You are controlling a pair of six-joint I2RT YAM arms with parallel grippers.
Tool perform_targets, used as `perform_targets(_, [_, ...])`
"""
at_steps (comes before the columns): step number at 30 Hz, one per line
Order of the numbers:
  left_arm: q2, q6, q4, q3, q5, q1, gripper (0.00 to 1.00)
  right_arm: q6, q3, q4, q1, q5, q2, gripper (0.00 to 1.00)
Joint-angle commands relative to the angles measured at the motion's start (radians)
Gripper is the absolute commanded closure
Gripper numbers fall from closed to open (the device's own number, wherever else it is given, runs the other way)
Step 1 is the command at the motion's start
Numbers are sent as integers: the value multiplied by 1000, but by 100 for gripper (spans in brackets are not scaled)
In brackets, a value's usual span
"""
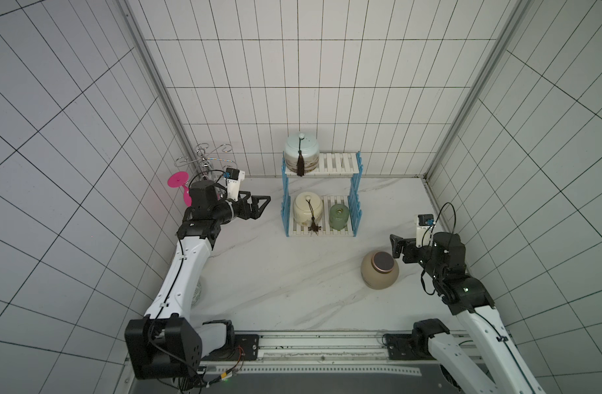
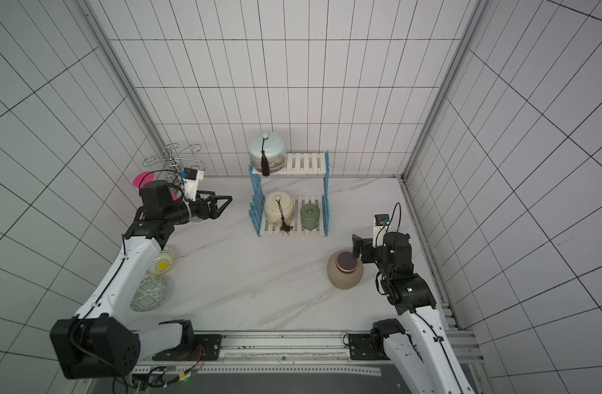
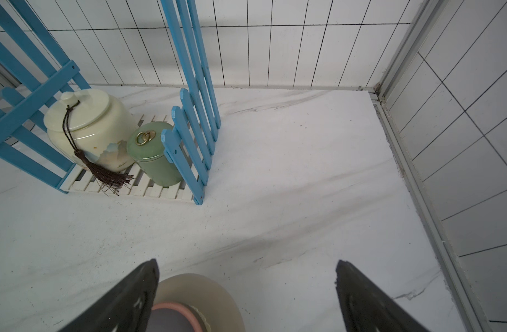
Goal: Remove the tea canisters from the shelf
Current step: Pick up the tea canister from the shelf.
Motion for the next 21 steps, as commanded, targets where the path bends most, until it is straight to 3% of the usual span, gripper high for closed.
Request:
perform_targets(1, [11, 36, -65, 102, -3, -19, 1, -16, -2, 1, -10, -21, -52, 1])
perform_targets(7, [80, 133, -244, 297, -73, -96, 1, -52, -51, 55, -5, -102, -145, 1])
perform_targets(11, [154, 53, -276, 454, -114, -116, 1, -48, -78, 104, 0, -180, -169, 1])
perform_targets(14, [224, 27, -324, 596, -152, -151, 1, -41, -83, 118, 3, -184, -167, 1])
perform_targets(21, [355, 135, -410, 836, -320, -276, 1, -50, -93, 124, 16, -144, -182, 1])
